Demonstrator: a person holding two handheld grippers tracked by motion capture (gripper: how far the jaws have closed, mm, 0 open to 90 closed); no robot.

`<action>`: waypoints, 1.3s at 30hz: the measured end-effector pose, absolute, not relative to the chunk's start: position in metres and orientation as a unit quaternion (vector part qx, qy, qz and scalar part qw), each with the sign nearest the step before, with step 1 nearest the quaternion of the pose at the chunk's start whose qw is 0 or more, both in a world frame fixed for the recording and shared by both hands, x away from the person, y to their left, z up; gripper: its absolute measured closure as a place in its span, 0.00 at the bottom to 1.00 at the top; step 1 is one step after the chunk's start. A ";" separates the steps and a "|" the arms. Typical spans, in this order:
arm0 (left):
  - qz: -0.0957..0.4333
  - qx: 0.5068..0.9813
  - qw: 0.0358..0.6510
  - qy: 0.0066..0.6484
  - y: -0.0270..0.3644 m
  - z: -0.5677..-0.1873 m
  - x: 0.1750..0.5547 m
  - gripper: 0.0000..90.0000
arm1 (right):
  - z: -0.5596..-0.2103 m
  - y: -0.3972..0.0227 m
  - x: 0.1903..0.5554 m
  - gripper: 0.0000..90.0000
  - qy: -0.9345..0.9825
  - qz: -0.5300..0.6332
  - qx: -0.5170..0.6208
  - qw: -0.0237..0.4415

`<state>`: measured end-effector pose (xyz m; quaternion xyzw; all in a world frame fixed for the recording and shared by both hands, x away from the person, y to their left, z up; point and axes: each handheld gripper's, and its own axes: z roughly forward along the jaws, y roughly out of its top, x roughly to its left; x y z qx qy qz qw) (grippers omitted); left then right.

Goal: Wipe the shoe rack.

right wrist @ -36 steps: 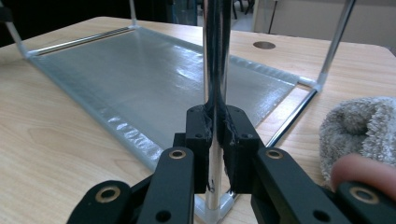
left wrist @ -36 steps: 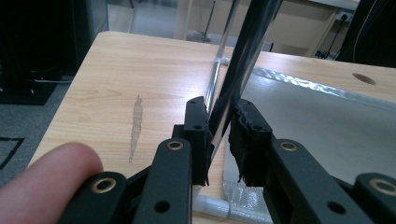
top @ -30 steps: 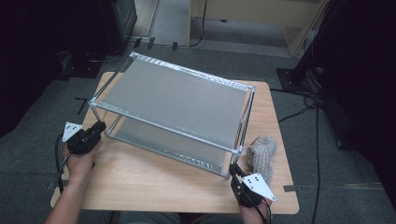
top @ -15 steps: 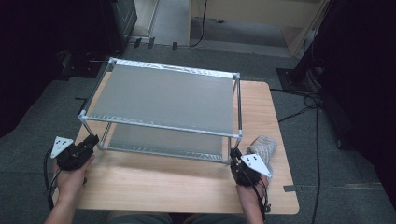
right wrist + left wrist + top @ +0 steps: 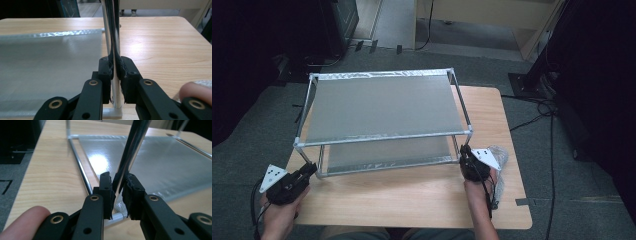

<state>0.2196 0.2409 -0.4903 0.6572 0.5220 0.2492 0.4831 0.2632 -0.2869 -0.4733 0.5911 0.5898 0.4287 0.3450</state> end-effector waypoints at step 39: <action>0.230 0.683 0.561 0.407 0.228 -0.488 0.208 0.82 | -0.501 -0.367 0.202 0.25 0.566 0.313 0.696 0.313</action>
